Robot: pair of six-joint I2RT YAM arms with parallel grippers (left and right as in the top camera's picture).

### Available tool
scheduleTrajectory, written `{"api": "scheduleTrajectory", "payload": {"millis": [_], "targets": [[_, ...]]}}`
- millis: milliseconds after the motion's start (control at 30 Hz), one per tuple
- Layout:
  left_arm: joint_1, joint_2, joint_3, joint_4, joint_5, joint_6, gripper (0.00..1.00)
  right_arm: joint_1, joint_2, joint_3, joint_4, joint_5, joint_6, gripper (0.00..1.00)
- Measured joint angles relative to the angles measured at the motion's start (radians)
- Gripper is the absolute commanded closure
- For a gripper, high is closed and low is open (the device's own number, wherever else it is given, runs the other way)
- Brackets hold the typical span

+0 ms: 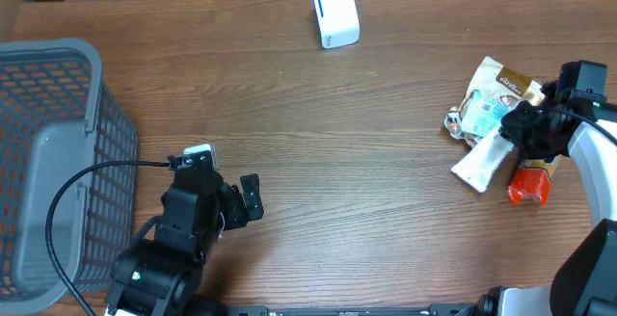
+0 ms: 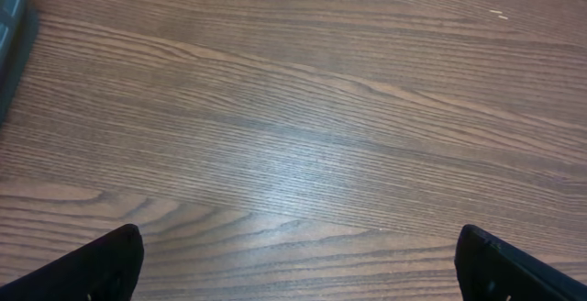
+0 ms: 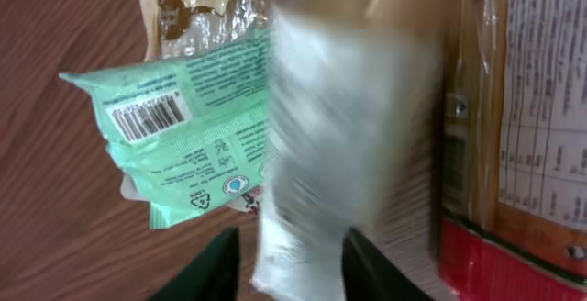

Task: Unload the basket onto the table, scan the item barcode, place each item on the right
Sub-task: 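Carry the white tube right and release it beside the other items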

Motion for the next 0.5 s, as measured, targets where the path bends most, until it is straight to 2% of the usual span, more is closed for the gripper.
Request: {"api": "scheduleTrajectory", "payload": {"millis": [233,500], "targets": [[0.000,0.000,0.000,0.000,0.000,0.000,0.00,0.000,0.000,0.014,-0.066,-0.001,-0.004,0.57],[0.000,0.000,0.000,0.000,0.000,0.000,0.00,0.047,-0.007,0.207,-0.203,-0.086,-0.108,0.57]]}}
